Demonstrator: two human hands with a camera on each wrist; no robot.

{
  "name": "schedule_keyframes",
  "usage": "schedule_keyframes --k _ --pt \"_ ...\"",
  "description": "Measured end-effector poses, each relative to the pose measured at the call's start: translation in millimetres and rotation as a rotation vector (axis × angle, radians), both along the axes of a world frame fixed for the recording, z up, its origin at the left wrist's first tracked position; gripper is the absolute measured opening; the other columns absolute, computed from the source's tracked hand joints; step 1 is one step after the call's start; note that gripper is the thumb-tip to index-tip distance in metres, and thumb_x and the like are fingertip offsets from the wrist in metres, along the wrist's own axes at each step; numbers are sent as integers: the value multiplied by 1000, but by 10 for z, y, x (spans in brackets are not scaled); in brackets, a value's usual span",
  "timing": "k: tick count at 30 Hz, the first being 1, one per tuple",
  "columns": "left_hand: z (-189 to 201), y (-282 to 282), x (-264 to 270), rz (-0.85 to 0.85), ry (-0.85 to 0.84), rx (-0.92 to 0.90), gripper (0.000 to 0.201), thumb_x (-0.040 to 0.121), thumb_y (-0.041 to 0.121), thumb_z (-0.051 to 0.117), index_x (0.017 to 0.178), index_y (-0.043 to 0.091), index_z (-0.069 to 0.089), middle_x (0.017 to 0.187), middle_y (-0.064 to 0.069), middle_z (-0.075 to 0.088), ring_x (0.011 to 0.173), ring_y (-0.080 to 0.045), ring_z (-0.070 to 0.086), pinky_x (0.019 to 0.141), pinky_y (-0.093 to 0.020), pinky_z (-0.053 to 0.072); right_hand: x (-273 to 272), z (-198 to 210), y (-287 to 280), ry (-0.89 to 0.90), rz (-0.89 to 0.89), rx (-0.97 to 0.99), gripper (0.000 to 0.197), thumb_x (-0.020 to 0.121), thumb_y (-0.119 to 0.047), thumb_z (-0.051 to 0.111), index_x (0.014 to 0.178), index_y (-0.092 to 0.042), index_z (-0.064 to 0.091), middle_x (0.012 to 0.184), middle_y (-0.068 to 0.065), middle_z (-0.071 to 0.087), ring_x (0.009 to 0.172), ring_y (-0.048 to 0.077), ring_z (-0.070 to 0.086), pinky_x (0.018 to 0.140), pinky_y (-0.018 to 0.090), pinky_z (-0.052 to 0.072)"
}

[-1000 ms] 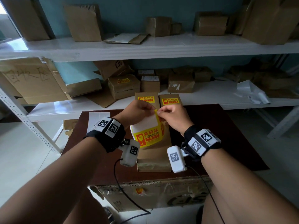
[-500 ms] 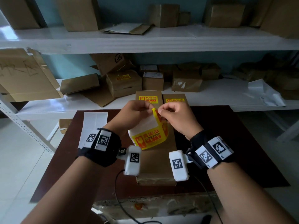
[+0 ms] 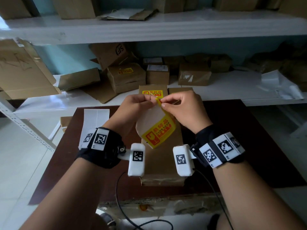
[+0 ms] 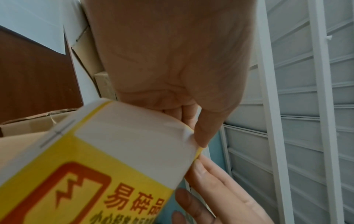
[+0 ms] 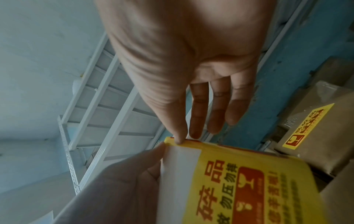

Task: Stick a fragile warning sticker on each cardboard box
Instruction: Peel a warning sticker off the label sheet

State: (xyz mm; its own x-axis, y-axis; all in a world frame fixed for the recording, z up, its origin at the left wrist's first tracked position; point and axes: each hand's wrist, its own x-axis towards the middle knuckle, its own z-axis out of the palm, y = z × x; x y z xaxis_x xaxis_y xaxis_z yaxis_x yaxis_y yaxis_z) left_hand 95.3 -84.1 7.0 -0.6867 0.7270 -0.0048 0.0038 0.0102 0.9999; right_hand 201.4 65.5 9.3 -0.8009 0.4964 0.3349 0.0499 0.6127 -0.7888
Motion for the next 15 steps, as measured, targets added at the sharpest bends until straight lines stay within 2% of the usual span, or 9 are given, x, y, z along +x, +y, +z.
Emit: schedule_keyframes --k 7,11,15 --pt "14 -3 96 6 52 -10 14 95 17 64 97 8 74 97 -18 72 87 -25 65 84 -41 50 57 33 -18 -10 0 -18 9 82 -27 78 91 -26 80 80 -12 74 75 4 69 75 36 61" --pt "14 7 123 34 104 -19 14 94 12 65 98 3 74 99 -19 73 88 -25 66 85 -41 53 85 11 -43 14 -1 -37 8 80 -34 81 80 -26 78 73 -13 72 70 1 67 68 28 59" --pt "18 22 129 65 162 -34 11 93 10 66 94 7 76 92 -12 75 82 -19 67 80 -35 53 71 -33 -42 35 13 -68 12 80 -35 81 79 -23 79 68 -12 71 62 -2 64 58 21 53"
